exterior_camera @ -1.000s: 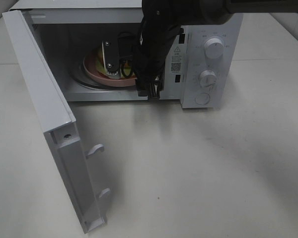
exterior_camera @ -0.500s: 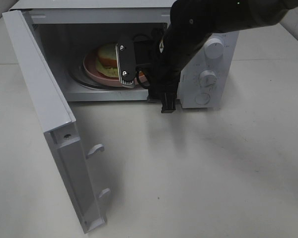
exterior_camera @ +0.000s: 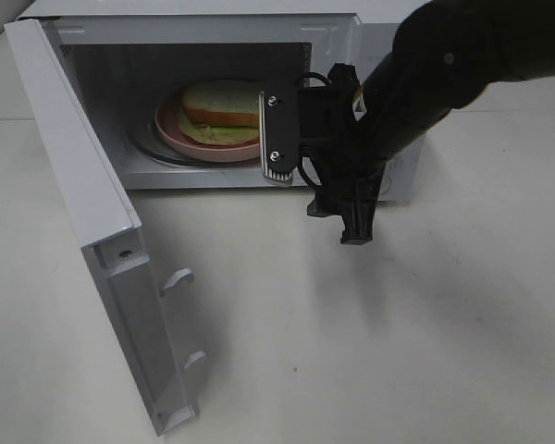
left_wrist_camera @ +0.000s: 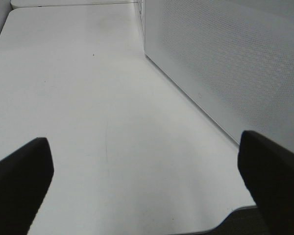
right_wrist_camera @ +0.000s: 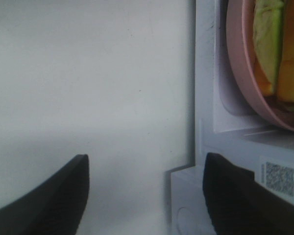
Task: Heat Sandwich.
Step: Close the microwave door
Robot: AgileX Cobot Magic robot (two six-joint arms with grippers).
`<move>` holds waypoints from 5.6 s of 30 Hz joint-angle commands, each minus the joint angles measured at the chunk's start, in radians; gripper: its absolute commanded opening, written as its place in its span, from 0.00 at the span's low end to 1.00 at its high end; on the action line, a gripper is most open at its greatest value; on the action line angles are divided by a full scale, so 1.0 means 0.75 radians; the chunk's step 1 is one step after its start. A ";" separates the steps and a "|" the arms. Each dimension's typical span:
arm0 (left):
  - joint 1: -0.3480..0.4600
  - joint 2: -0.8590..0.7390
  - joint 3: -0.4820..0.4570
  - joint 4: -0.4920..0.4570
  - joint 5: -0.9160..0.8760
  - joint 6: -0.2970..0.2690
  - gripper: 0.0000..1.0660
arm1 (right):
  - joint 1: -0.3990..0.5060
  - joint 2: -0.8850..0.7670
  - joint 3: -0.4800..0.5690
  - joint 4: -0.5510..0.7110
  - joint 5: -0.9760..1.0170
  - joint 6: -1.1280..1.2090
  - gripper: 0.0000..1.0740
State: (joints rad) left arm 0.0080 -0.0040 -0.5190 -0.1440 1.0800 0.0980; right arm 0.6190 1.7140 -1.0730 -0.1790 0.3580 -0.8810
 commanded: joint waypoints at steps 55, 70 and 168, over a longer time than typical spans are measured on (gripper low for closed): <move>0.003 -0.023 0.001 -0.001 -0.008 0.000 0.92 | -0.001 -1.432 0.459 -0.096 1.068 1.240 0.71; 0.003 -0.023 0.001 -0.001 -0.008 0.000 0.92 | -0.204 -1.725 0.459 -0.100 1.124 1.261 0.71; 0.003 0.072 -0.077 -0.023 -0.116 -0.049 0.91 | -0.841 -2.328 0.773 0.055 0.841 1.188 0.70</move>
State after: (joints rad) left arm 0.0080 0.0460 -0.5680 -0.1550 1.0120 0.0680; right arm -0.0070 -0.0030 -0.4960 -0.1380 0.9980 0.0260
